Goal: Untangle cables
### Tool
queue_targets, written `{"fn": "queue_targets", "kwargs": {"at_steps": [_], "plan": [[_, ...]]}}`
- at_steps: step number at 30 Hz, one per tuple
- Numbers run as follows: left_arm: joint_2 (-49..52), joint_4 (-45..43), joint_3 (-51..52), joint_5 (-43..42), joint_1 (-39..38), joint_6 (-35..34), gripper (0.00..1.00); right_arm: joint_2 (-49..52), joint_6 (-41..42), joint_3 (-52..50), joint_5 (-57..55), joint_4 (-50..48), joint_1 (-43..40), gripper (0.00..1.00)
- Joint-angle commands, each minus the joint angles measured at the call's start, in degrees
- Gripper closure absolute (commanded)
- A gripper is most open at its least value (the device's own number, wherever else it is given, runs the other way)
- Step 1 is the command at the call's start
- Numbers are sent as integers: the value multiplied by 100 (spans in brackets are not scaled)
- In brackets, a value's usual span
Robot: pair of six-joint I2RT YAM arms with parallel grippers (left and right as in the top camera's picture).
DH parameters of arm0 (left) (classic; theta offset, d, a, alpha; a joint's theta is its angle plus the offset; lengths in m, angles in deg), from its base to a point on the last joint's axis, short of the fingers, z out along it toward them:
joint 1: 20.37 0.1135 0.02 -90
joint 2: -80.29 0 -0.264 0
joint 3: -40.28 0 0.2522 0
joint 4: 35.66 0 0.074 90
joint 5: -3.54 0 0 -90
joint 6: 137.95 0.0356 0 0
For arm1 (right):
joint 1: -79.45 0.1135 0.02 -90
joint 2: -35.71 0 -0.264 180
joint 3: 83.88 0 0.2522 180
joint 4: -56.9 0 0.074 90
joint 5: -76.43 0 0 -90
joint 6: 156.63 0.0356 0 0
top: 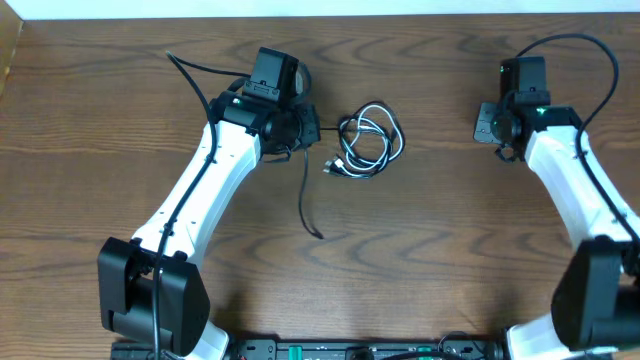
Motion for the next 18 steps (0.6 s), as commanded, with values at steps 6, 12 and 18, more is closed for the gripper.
{"fn": "queue_targets", "kwargs": {"at_steps": [6,12,18], "plan": [[2,118,-2,219,17,9,43,-914,-114,48,1121,120,39,88],[37,-120,4,55,-2,-592,49,-868,-96,48,1250,127,39,72],[518,-1043,2,57,-315,-1016,56,-868,-96,48,1250,129,39,70]]}}
